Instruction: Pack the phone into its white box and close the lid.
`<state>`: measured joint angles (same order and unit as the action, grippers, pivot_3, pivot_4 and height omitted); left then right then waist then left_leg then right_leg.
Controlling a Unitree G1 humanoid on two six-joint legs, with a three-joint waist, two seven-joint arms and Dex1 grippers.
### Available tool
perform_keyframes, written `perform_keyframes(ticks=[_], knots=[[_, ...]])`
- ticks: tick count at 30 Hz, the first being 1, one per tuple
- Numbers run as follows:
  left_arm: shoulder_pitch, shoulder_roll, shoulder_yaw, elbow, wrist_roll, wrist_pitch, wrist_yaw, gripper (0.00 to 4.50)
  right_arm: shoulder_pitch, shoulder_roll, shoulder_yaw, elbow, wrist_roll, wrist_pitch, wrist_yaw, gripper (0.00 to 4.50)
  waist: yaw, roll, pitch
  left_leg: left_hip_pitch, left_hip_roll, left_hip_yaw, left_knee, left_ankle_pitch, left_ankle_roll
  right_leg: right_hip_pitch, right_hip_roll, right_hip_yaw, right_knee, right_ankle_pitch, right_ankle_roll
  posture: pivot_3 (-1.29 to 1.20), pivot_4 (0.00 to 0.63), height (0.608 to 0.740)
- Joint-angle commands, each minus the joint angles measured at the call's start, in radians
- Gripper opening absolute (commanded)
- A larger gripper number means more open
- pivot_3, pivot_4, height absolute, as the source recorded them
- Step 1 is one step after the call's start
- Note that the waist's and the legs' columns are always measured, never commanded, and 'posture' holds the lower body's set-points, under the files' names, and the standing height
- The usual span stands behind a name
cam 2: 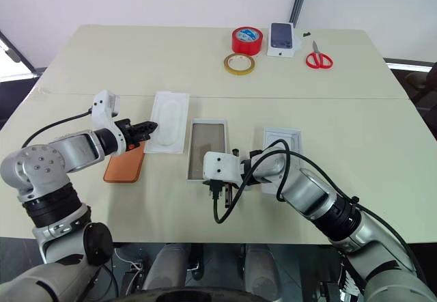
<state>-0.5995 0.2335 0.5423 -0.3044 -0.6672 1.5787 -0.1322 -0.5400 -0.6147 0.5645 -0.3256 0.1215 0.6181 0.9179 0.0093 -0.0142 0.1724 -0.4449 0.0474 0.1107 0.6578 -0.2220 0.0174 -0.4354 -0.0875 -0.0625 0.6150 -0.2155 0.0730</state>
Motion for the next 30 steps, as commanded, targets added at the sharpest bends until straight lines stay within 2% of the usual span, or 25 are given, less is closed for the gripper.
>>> perform_keyframes(ticks=[1,6,11,16,27,28,30], knots=[[-0.033,-0.035,0.038,-0.063,-0.014,0.028,0.013,0.0,-0.027,0.013,-0.098,-0.049,0.066,0.062,0.014,0.91,0.0,0.0,0.0,0.0,0.0,0.0,0.0,0.0,0.0,0.0,0.0,0.0,0.0,0.0,0.0,0.0,0.15,0.74],[0.0,-0.13,0.02,-0.14,-0.036,0.036,0.094,0.0,-0.005,-0.012,-0.216,-0.105,0.124,0.14,0.003,3.43,0.003,0.0,0.0,0.0,0.0,0.0,0.0,0.0,0.0,0.001,0.0,0.0,0.0,0.0,0.0,0.0,0.15,0.74],[0.036,-0.269,-0.004,-0.197,-0.023,0.036,0.223,0.0,0.041,-0.111,-0.305,-0.098,0.132,0.119,0.03,3.43,0.004,-0.001,0.0,0.0,0.0,-0.001,0.001,0.0,0.0,0.001,-0.001,0.0,-0.001,0.0,0.0,0.0,0.15,0.74],[0.061,-0.374,-0.048,-0.206,0.006,0.036,0.324,0.0,0.045,-0.149,-0.339,-0.026,0.106,0.071,0.016,3.43,0.001,-0.001,0.001,0.0,0.0,-0.001,0.001,0.0,0.0,0.002,0.0,0.0,-0.001,0.0,0.0,0.0,0.15,0.74],[0.102,-0.394,-0.121,-0.213,-0.034,0.036,0.356,0.0,0.029,-0.129,-0.321,0.013,0.081,0.029,0.005,3.43,0.004,-0.002,0.001,0.0,0.0,-0.001,0.002,0.0,0.0,0.001,0.001,0.0,-0.001,0.0,0.0,0.0,0.15,0.74],[0.105,-0.394,-0.124,-0.214,-0.042,0.036,0.354,0.61,0.028,-0.126,-0.319,0.015,0.079,0.028,0.004,3.49,0.003,-0.002,0.001,0.0,0.0,-0.001,0.002,0.0,0.0,0.001,0.001,0.0,-0.001,0.0,0.0,0.0,0.15,0.74],[0.112,-0.388,-0.137,-0.218,-0.056,0.036,0.351,1.36,0.026,-0.12,-0.317,0.02,0.073,0.026,0.001,3.49,0.003,-0.002,0.001,0.0,0.0,-0.001,0.002,0.0,0.0,0.002,0.001,0.0,-0.001,0.0,0.0,0.0,0.15,0.74]])
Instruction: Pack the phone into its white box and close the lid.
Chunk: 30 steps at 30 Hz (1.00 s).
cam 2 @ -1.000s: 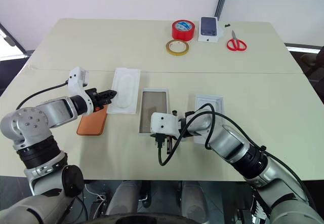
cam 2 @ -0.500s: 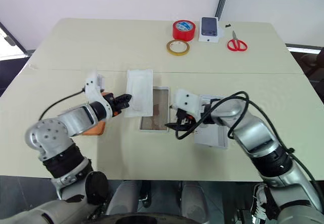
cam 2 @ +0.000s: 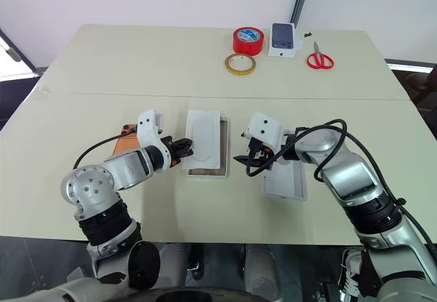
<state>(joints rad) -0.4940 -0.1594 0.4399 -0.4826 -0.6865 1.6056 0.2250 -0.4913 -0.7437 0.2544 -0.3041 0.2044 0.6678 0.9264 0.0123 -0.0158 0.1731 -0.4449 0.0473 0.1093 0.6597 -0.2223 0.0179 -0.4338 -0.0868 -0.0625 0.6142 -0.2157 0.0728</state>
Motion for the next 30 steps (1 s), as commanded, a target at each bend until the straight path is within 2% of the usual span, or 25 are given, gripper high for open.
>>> perform_keyframes(ticks=[1,5,6,9,12,15,17,20,22,26,30], knots=[[0.011,0.007,-0.04,-0.043,-0.046,0.009,-0.008,1.89,-0.025,0.013,-0.005,0.001,-0.012,-0.025,-0.008,3.49,0.0,0.0,0.0,0.0,0.0,0.0,0.0,0.0,0.0,0.0,0.0,0.0,0.0,0.0,0.0,0.0,0.15,0.74],[0.016,0.018,-0.048,-0.053,-0.078,0.009,-0.014,4.05,-0.031,0.024,-0.003,0.01,-0.021,-0.026,-0.01,3.49,0.0,0.0,0.0,0.0,0.0,0.0,0.0,0.0,0.0,0.0,0.0,0.0,0.0,0.0,0.0,0.0,0.15,0.74],[0.013,0.024,-0.043,-0.056,-0.091,0.009,-0.018,4.47,-0.036,0.029,-0.001,0.015,-0.025,-0.025,-0.014,3.49,0.0,0.0,0.0,0.0,0.0,0.0,0.0,0.0,0.0,0.0,0.0,0.0,0.0,0.0,0.0,0.0,0.15,0.74],[-0.003,0.05,-0.023,-0.069,-0.137,0.009,-0.035,4.47,-0.066,0.061,-0.001,0.042,-0.033,-0.005,-0.041,3.49,-0.001,0.0,0.0,0.0,0.0,0.0,0.0,0.0,0.0,0.0,0.0,0.0,0.0,0.0,0.0,0.0,0.15,0.74],[-0.027,0.095,-0.001,-0.077,-0.172,0.009,-0.056,4.5,-0.114,0.109,-0.002,0.084,-0.04,0.026,-0.078,2.71,-0.003,0.0,0.0,0.0,0.0,0.0,0.0,0.0,0.0,0.0,0.001,0.0,0.001,0.0,0.0,0.0,0.15,0.74],[-0.035,0.175,0.006,-0.088,-0.177,0.009,-0.098,4.5,-0.153,0.161,0.017,0.106,-0.044,0.059,-0.106,1.13,-0.003,0.0,0.0,0.0,0.0,0.0,0.0,0.0,0.0,0.0,0.001,0.0,0.001,0.0,0.0,0.0,0.15,0.74],[-0.018,0.279,-0.029,-0.102,-0.156,-0.011,-0.149,4.5,-0.173,0.2,0.04,0.121,-0.057,0.072,-0.128,0.05,-0.004,0.0,0.0,0.0,0.0,0.0,0.0,0.0,0.0,0.0,0.001,0.0,0.001,0.0,0.0,0.0,0.15,0.74],[0.08,0.505,-0.133,-0.131,-0.093,-0.173,-0.292,4.5,-0.211,0.283,0.076,0.18,-0.096,0.091,-0.197,0.05,-0.017,0.001,0.0,0.0,0.001,0.0,-0.001,0.0,0.0,-0.001,0.001,0.0,0.002,0.0,0.0,0.0,0.15,0.74],[0.159,0.618,-0.173,-0.14,-0.052,-0.308,-0.401,4.5,-0.227,0.325,0.099,0.219,-0.128,0.084,-0.235,0.05,-0.026,0.001,0.0,0.001,0.001,0.0,-0.003,0.001,-0.002,-0.002,0.0,0.0,0.002,0.0,0.0,0.0,0.15,0.74],[0.301,0.754,-0.183,-0.121,-0.006,-0.504,-0.58,4.5,-0.269,0.414,0.127,0.335,-0.178,0.066,-0.305,0.05,-0.026,0.001,0.0,-0.001,0.0,0.002,-0.006,0.0,-0.006,-0.005,-0.002,0.001,0.001,0.0,-0.001,0.0,0.15,0.74],[0.411,0.836,-0.18,-0.116,0.023,-0.619,-0.7,4.5,-0.3,0.481,0.148,0.437,-0.226,0.024,-0.359,0.05,-0.03,0.001,0.0,-0.001,0.0,0.003,-0.01,0.001,-0.008,-0.009,-0.006,0.002,0.001,0.001,-0.002,0.0,0.15,0.74]])
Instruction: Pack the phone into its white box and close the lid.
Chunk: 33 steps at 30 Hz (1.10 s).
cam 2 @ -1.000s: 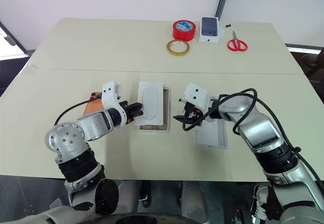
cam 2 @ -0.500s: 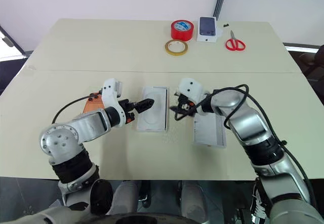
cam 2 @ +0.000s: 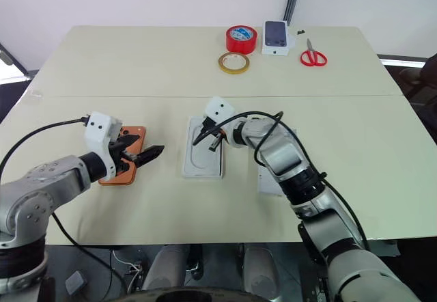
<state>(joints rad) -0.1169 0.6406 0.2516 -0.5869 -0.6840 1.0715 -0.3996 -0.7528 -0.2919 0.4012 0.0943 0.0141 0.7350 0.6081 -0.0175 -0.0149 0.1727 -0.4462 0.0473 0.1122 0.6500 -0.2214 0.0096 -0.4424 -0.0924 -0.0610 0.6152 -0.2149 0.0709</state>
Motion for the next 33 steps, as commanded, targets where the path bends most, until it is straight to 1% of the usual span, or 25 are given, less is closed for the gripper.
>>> perform_keyframes(ticks=[1,5,15,18,20,22,24,26,29,33], knots=[[0.051,0.045,0.011,-0.013,0.024,-0.103,-0.089,4.5,-0.044,0.042,0.006,0.059,-0.048,-0.05,-0.054,0.05,-0.001,0.0,0.0,0.0,0.0,0.0,-0.001,0.0,0.0,-0.001,0.0,0.0,0.0,0.0,0.0,0.0,0.15,0.74],[0.081,0.047,0.025,-0.016,0.023,-0.138,-0.106,4.5,-0.053,0.056,0.029,0.083,-0.099,-0.053,-0.075,0.05,-0.001,0.0,0.0,0.0,0.0,0.0,-0.003,0.001,-0.001,-0.002,-0.001,0.0,0.0,0.0,0.0,0.0,0.15,0.74],[0.103,0.029,0.047,-0.02,0.012,-0.15,-0.086,4.5,-0.026,-0.011,0.068,-0.028,-0.167,-0.029,-0.027,0.05,-0.002,0.0,0.0,-0.001,0.0,0.0,-0.003,0.001,-0.001,-0.002,0.0,0.0,0.0,0.0,0.0,0.0,0.15,0.74],[0.099,0.021,0.052,-0.008,0.011,-0.144,-0.074,4.5,-0.027,0.01,0.047,-0.059,-0.153,-0.03,-0.026,0.05,-0.003,0.0,0.0,-0.001,0.0,0.0,-0.003,0.001,-0.001,-0.002,0.0,0.0,0.0,0.0,0.0,0.0,0.15,0.74],[0.085,0.0,0.084,0.015,0.001,-0.128,-0.04,4.5,-0.031,0.037,0.023,-0.082,-0.125,-0.044,-0.021,0.05,-0.004,0.0,0.0,-0.001,0.001,0.0,-0.003,0.001,-0.001,-0.002,0.001,0.0,0.0,0.0,0.0,0.0,0.15,0.74],[0.065,-0.024,0.132,0.045,-0.018,-0.09,0.008,4.5,-0.037,0.072,0.0,-0.099,-0.092,-0.03,-0.014,0.05,-0.003,0.0,0.0,-0.001,0.002,0.0,-0.003,0.001,-0.001,-0.002,0.003,0.0,0.0,0.0,0.0,0.0,0.15,0.74],[0.047,-0.027,0.17,0.086,-0.009,-0.041,0.063,4.5,-0.042,0.105,-0.005,-0.109,-0.068,-0.017,-0.004,0.05,-0.003,0.0,0.0,-0.001,0.003,-0.001,-0.003,0.002,-0.002,-0.001,0.005,-0.001,0.0,0.0,0.0,0.0,0.15,0.74],[0.034,-0.021,0.206,0.115,-0.004,0.004,0.104,4.5,-0.049,0.137,0.019,-0.106,-0.063,-0.004,0.005,0.05,-0.003,0.0,0.0,0.001,0.003,-0.001,-0.003,0.003,0.0,-0.001,0.006,-0.001,0.002,0.0,0.0,0.0,0.15,0.74],[-0.002,-0.022,0.269,0.161,-0.02,0.122,0.169,4.5,-0.059,0.176,0.085,-0.093,-0.062,0.01,0.04,0.05,-0.003,0.0,0.0,0.001,0.003,-0.001,-0.002,0.003,0.0,-0.001,0.007,-0.001,0.002,0.0,0.0,0.0,0.15,0.74],[-0.047,-0.018,0.319,0.205,-0.038,0.258,0.202,4.5,-0.078,0.22,0.167,-0.042,-0.08,0.026,0.064,0.05,-0.003,0.0,0.0,0.001,0.003,-0.001,-0.002,0.003,-0.001,-0.001,0.007,-0.001,0.002,0.0,0.0,0.0,0.15,0.74]])
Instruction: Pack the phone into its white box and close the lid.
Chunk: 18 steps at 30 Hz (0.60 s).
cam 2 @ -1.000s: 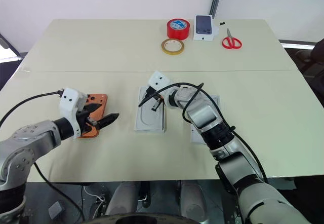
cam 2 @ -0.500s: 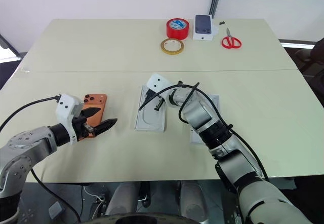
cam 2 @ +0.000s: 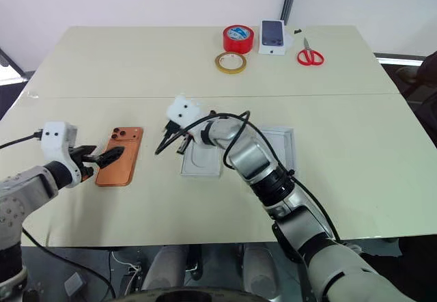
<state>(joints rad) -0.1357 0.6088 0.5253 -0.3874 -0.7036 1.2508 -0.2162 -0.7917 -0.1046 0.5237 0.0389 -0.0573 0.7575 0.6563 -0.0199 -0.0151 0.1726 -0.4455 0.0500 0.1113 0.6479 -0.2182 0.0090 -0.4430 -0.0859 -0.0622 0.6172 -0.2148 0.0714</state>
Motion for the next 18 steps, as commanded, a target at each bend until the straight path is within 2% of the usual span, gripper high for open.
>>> perform_keyframes(ticks=[1,5,10,18], knots=[[-0.034,0.018,0.047,0.01,-0.018,0.102,0.019,4.5,-0.044,0.041,0.064,0.028,-0.015,0.001,0.021,0.05,0.0,0.0,0.0,0.0,0.0,0.0,0.0,0.0,0.0,0.0,0.0,0.0,0.0,0.0,0.0,0.0,0.15,0.74],[-0.059,0.023,0.04,0.043,-0.012,0.171,0.009,4.5,-0.06,0.071,0.136,0.092,-0.042,-0.021,0.035,0.05,0.0,-0.001,0.0,0.0,0.0,0.0,0.0,-0.001,-0.003,0.0,-0.001,0.0,0.0,0.0,0.0,0.0,0.15,0.74],[-0.082,-0.009,-0.054,0.038,-0.037,0.253,-0.035,4.5,-0.066,0.106,0.194,0.167,-0.074,-0.066,0.048,0.05,-0.001,0.0,-0.001,0.001,-0.001,0.0,-0.001,-0.001,-0.003,-0.001,-0.002,0.0,0.0,0.0,0.0,0.0,0.15,0.74],[-0.142,-0.162,-0.058,-0.022,-0.069,0.359,-0.035,4.5,-0.061,0.097,0.163,0.169,-0.091,-0.08,0.057,0.05,0.007,0.0,-0.003,0.003,-0.002,-0.001,-0.002,-0.001,-0.004,-0.002,-0.008,0.0,-0.001,0.0,0.0,0.0,0.15,0.74]])
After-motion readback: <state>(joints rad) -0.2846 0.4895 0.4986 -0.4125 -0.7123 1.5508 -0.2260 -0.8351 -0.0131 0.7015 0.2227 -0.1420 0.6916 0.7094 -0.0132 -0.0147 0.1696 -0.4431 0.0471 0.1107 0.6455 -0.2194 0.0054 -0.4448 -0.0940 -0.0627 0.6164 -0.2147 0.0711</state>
